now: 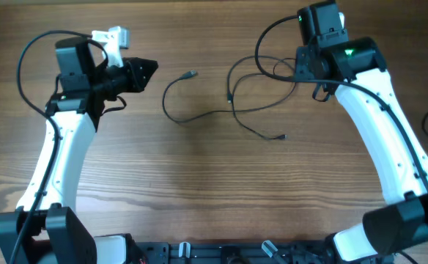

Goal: Untangle cables

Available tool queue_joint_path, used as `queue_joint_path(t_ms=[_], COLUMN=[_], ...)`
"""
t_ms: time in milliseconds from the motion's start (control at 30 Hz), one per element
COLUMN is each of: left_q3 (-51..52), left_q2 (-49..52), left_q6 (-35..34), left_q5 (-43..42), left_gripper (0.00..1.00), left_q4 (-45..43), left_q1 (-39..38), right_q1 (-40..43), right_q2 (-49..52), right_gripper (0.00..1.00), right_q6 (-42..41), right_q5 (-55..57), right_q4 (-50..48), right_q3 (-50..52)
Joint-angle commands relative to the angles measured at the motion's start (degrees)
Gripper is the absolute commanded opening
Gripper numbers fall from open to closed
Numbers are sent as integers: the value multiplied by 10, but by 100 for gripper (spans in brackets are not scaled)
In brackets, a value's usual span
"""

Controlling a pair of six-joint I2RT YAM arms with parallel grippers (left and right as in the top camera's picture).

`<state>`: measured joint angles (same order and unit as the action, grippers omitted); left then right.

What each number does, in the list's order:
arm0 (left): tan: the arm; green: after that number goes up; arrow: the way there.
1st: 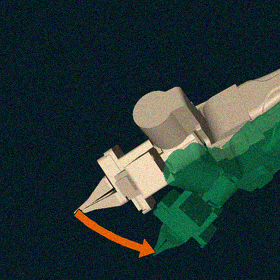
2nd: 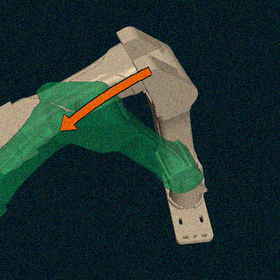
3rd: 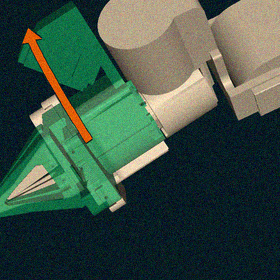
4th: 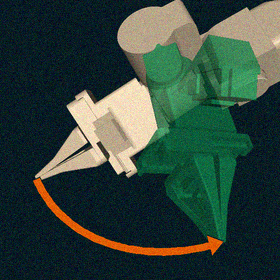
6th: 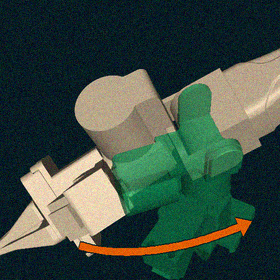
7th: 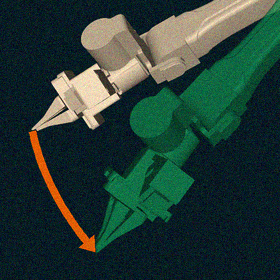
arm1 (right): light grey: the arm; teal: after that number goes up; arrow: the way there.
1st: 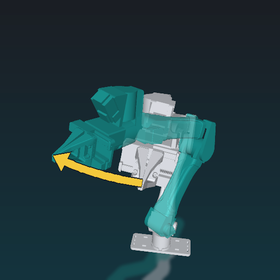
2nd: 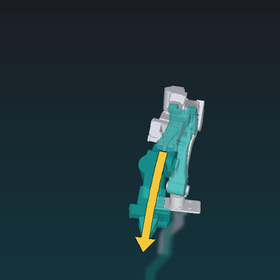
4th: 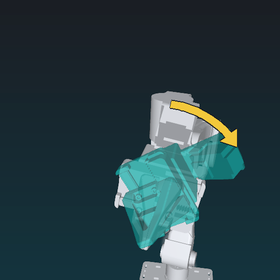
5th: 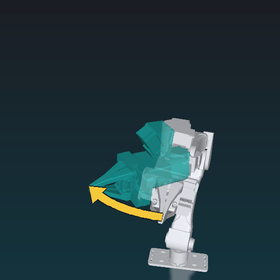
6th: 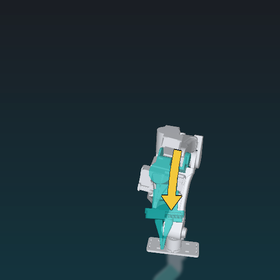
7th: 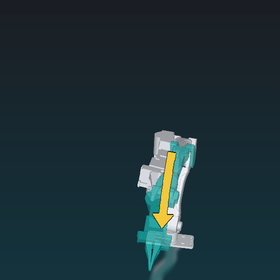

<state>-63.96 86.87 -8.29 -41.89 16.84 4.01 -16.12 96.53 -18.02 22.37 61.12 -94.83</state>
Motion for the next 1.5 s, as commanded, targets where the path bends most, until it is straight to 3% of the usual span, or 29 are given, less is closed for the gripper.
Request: queue_joint_path(t_ms=[0,33,167,233,367,567,900,1467], left_q3=[0,0,0,0,0,0,0,0], left_q2=[-12,-12,-12,-12,-12,-12,-12,-12], left_q6=[1,2,3,3,3,5,5,5], left_q5=[-11,-11,-10,-11,-11,-8,-9,-9], left_gripper=[4,4,4,4,4,4,4,4], left_q4=[7,8,9,9,12,15,15,21], left_q1=[-22,-30,-38,-39,-39,-39,-39,-39], right_q1=[36,52,45,37,23,-8,-11,-11], right_q2=[34,40,42,48,90,165,184,225], right_gripper=[61,95,100,100,100,94,93,89], right_q6=[-52,-62,-13,-17,-31,-84,-185,-195], right_q5=[48,43,-86,-201,-277,-248,-68,-61], right_q4=[0,0,-20,-25,-54,-153,-163,-191], right_q3=[8,8,8,8,27,104,110,110])
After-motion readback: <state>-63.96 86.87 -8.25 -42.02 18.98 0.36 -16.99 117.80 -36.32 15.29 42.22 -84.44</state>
